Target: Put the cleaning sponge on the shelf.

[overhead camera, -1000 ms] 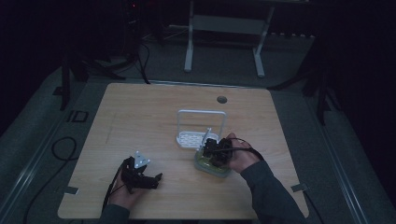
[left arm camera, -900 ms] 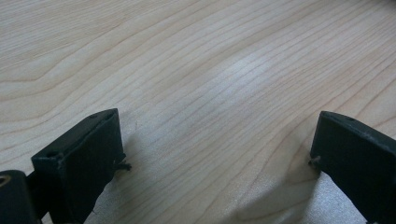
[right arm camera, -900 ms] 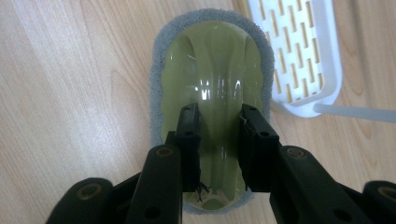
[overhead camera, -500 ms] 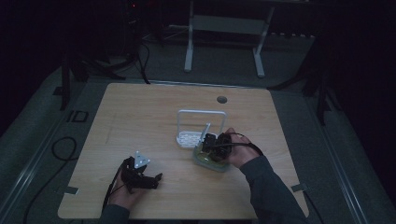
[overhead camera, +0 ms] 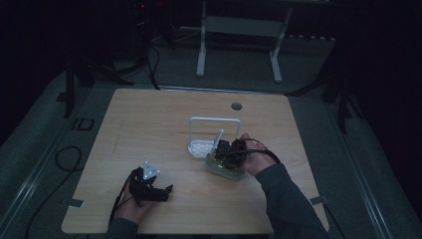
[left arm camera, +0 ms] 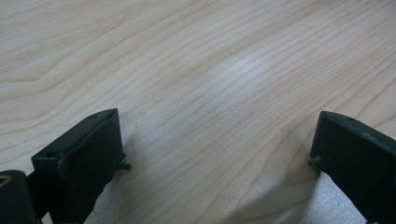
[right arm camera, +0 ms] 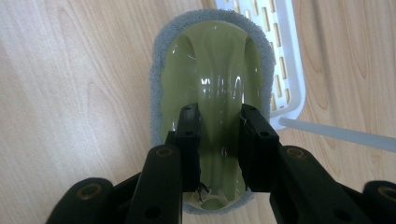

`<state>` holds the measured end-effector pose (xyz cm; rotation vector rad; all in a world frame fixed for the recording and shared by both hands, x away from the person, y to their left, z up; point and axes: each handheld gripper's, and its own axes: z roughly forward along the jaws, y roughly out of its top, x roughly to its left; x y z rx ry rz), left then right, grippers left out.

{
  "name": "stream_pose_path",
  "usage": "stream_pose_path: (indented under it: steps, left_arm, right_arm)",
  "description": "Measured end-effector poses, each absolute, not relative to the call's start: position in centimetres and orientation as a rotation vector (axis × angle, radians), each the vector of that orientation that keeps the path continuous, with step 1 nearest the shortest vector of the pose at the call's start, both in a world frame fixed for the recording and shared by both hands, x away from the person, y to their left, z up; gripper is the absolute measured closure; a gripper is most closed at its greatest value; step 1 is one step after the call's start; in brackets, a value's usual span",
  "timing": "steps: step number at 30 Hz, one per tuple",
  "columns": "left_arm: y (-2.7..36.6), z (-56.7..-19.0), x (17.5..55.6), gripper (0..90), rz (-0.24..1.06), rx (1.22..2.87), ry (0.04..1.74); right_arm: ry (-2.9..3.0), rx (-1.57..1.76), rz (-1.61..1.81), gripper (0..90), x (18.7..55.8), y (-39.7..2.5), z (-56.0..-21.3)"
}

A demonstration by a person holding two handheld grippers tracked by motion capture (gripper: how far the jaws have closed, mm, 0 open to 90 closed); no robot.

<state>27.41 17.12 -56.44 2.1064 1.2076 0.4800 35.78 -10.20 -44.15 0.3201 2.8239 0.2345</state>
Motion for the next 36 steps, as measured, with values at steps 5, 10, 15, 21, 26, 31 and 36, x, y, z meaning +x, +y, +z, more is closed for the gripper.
stream_pose_path:
  steps: [5,10,15,21,26,31,36]
  left_arm:
    - [17.1,-56.4,27.4,2.5,0.481,2.106,1.208]
    - [17.1,-56.4,27.4,2.5,0.480,2.106,1.208]
    - [17.1,-56.4,27.4,2.5,0.481,2.108,1.206]
    - [17.1,-56.4,27.4,2.5,0.480,2.108,1.206]
    - [17.1,-56.4,27.4,2.5,0.480,2.107,1.207]
    - [17.1,-56.4,27.4,2.5,0.480,2.108,1.206]
    - [17.1,-56.4,27.4,2.5,0.480,2.107,1.207]
  right_arm:
    - [2.825,0.308,0.233,71.6,36.0,-10.1,-44.1]
    - [2.822,0.287,0.227,71.6,36.1,-9.9,-43.8]
    - [2.814,0.266,0.235,71.6,36.3,-9.6,-43.3]
    - [2.799,0.238,0.218,71.6,36.4,-9.4,-43.1]
    - [2.788,0.223,0.210,71.6,36.6,-9.2,-43.1]
    - [2.783,0.206,0.205,71.6,36.7,-8.9,-43.1]
    - [2.779,0.190,0.201,71.6,36.9,-8.7,-43.3]
